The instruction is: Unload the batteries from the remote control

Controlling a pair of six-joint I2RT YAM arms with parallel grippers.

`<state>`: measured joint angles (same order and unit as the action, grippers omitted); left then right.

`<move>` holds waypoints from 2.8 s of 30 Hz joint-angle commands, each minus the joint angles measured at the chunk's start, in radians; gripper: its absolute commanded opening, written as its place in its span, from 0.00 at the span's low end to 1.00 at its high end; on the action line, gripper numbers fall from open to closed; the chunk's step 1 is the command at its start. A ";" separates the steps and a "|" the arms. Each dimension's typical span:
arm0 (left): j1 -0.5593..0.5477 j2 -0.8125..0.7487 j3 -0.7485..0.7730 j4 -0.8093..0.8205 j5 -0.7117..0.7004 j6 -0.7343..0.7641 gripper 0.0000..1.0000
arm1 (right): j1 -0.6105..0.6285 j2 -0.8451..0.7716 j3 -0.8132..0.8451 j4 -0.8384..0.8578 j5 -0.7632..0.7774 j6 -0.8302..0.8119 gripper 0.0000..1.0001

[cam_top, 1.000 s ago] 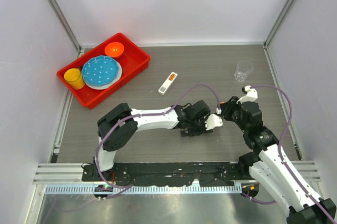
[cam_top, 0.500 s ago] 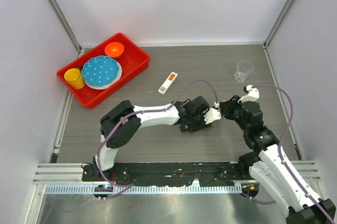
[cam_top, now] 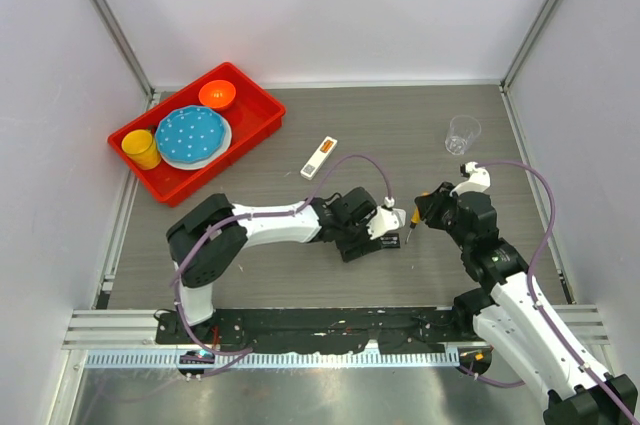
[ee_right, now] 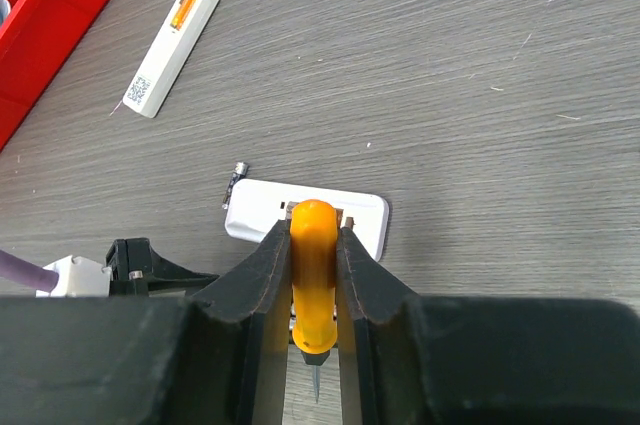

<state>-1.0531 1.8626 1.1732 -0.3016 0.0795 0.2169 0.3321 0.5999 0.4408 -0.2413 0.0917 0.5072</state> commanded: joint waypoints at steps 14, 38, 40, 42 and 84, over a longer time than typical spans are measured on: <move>0.015 0.023 0.034 -0.077 0.109 -0.065 0.45 | 0.004 -0.029 0.001 -0.004 0.017 -0.006 0.01; -0.108 -0.170 -0.073 0.051 -0.138 -0.162 0.70 | 0.004 -0.023 -0.017 0.005 0.017 -0.013 0.01; -0.107 -0.180 -0.078 0.056 -0.139 -0.157 0.71 | 0.004 -0.020 -0.017 0.008 0.017 -0.013 0.01; -0.104 -0.189 -0.081 0.056 -0.139 -0.142 0.76 | 0.004 -0.017 -0.019 0.011 0.017 -0.015 0.01; 0.139 -0.619 -0.521 0.308 0.017 -0.564 0.98 | 0.005 0.120 -0.028 0.146 -0.030 0.002 0.01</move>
<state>-0.8173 1.1954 0.5766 0.0845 0.1783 -0.4091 0.3328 0.7124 0.3943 -0.1600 0.0643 0.5068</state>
